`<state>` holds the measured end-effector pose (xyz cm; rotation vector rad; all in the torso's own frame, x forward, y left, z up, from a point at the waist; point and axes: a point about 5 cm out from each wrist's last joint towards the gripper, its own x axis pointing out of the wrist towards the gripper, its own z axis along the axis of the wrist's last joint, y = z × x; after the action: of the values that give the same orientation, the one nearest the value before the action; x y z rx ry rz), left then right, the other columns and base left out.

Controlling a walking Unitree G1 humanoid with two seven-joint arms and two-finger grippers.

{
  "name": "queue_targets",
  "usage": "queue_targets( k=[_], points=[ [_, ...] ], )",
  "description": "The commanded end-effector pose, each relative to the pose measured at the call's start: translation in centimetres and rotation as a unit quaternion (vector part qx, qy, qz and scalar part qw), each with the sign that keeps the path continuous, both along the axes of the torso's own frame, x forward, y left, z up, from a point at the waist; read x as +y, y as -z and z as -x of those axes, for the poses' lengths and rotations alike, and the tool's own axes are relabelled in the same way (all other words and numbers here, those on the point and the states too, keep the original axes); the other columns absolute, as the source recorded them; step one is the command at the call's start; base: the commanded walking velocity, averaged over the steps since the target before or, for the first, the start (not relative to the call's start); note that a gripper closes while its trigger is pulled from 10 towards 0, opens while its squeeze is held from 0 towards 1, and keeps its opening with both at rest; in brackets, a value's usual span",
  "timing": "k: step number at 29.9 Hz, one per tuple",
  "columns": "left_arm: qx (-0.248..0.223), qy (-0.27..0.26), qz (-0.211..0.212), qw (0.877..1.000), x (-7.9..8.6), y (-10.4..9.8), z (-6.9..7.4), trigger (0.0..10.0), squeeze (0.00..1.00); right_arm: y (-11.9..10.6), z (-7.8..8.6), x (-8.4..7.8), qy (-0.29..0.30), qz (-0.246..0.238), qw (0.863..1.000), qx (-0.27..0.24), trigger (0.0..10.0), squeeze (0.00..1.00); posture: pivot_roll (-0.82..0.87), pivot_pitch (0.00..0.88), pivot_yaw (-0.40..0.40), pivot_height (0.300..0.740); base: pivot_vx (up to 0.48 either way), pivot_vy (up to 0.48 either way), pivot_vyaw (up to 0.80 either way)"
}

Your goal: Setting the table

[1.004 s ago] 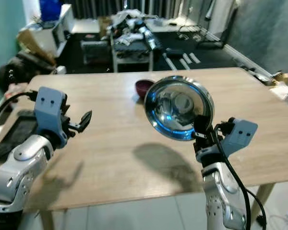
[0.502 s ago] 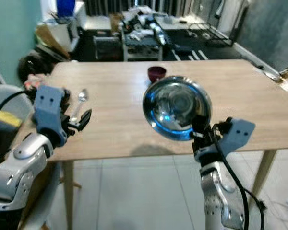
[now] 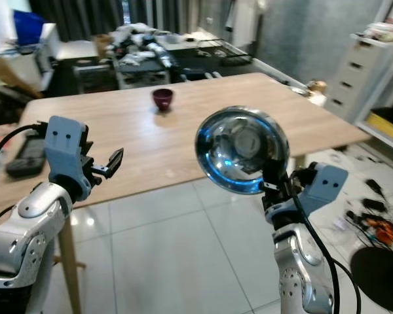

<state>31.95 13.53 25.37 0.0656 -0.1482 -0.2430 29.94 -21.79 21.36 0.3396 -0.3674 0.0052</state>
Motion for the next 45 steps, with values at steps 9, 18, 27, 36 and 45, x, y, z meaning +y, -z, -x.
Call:
queue_targets(
  k=[9,18,27,36,45],
  points=[
    [0.011,0.002,0.003,1.0,0.1,0.4,-0.1,10.0,0.0,-0.4,0.2,-0.2,0.003,-0.004,1.0,-0.012,10.0,0.0,0.06,0.074,0.101,0.74,0.0,0.0,-0.78],
    [0.018,0.012,-0.01,1.0,-0.2,1.1,0.2,10.0,0.0,-0.2,0.2,-0.2,0.004,-0.002,1.0,-0.007,10.0,0.0,0.06,0.072,0.1,0.74,0.0,0.0,-0.78],
    [0.088,0.034,-0.071,0.993,0.8,6.0,1.3,10.0,0.0,4.0,0.3,0.6,-0.028,0.076,0.994,0.075,10.0,0.0,0.06,0.068,0.095,0.74,0.0,0.0,-0.78],
    [0.187,0.066,-0.149,0.969,0.9,15.3,6.1,10.0,0.0,13.8,3.4,1.6,-0.069,0.012,0.971,0.231,10.0,0.0,0.06,0.078,0.077,0.74,0.0,0.0,-0.78],
    [0.236,0.045,-0.147,0.959,2.2,18.3,7.3,10.0,0.0,17.3,5.2,1.9,-0.063,-0.022,0.957,0.284,10.0,0.0,0.06,0.085,0.061,0.74,0.0,0.0,-0.78]
  ],
)
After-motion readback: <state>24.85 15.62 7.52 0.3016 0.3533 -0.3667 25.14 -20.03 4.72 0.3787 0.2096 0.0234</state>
